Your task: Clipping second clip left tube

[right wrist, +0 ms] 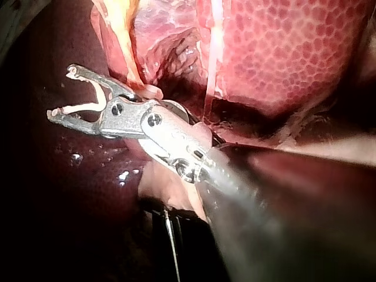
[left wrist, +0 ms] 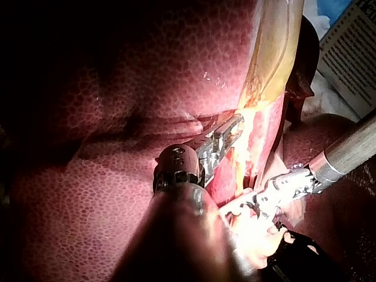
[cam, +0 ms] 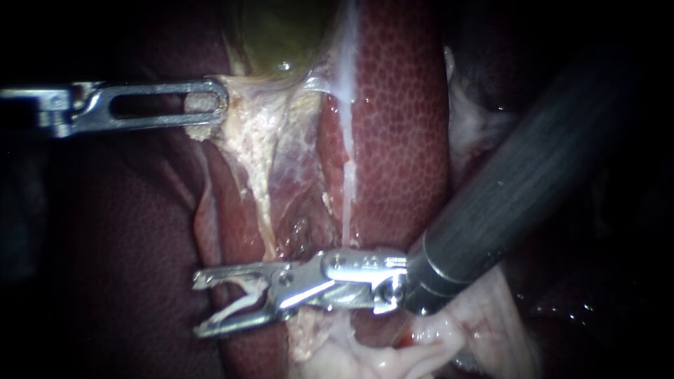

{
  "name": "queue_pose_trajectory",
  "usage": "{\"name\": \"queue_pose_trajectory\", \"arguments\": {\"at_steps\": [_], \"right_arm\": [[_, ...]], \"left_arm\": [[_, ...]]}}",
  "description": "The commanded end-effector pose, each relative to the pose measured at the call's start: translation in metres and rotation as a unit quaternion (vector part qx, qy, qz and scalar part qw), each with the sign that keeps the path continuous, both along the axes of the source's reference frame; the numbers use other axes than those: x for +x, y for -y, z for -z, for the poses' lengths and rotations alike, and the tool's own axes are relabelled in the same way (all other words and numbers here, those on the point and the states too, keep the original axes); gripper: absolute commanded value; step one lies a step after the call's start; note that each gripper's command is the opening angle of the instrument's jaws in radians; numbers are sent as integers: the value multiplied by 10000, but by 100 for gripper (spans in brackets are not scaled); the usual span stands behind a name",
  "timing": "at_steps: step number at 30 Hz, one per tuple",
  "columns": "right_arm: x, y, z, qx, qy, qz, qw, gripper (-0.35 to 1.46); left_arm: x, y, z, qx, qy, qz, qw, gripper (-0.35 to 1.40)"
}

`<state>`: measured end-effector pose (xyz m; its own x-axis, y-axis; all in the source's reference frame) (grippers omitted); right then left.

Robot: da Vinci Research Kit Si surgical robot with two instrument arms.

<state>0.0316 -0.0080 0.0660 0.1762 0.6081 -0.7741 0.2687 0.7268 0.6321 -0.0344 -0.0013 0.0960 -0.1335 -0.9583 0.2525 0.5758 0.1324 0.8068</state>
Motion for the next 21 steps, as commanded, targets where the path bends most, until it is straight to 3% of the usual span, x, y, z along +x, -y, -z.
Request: {"name": "queue_pose_trajectory", "arguments": {"at_steps": [1,21], "right_arm": [[-1,0,0,-1,-2,3,10000,44],[-15,-2,8,20,-22,27,10000,49]], "left_arm": [[0,0,0,0,0,-1,10000,-35],[2,0,0,0,2,-5,10000,-35]]}}
